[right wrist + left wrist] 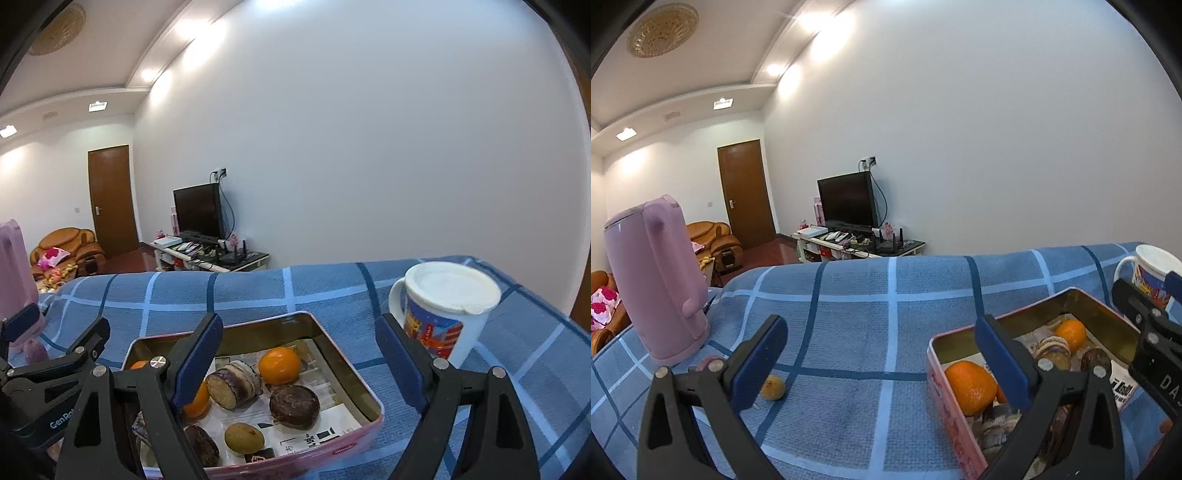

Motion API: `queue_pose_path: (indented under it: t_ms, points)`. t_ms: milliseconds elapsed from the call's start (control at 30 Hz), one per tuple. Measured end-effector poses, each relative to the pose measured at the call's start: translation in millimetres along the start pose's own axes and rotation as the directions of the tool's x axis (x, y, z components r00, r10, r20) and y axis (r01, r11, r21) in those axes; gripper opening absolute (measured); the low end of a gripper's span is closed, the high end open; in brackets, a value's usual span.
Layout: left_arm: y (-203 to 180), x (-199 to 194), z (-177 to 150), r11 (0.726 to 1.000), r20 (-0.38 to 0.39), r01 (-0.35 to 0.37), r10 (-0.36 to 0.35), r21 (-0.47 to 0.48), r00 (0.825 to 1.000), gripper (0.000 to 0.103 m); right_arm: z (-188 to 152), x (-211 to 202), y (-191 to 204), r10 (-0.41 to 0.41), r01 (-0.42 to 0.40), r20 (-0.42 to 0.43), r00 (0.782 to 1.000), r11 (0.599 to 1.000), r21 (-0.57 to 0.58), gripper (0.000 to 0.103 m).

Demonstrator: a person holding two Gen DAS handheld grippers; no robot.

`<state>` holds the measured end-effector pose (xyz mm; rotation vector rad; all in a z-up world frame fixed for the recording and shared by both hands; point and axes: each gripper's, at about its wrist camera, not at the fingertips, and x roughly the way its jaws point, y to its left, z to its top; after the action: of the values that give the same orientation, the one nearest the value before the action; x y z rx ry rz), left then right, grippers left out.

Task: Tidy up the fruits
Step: 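Withdraw both open tools from the tin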

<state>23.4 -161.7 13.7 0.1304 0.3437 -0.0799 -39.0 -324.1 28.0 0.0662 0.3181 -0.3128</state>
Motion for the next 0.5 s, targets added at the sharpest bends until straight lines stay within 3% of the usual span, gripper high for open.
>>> queue_pose_path:
  t_ms: [500]
  points:
    - [16.5, -15.7, -6.2, 0.999, -0.009, 0.048, -0.048, 0.002, 0.999, 0.103, -6.8, -26.3, 17.2, -0.03, 0.03, 0.009, 1.0, 0.999, -0.009, 0.086]
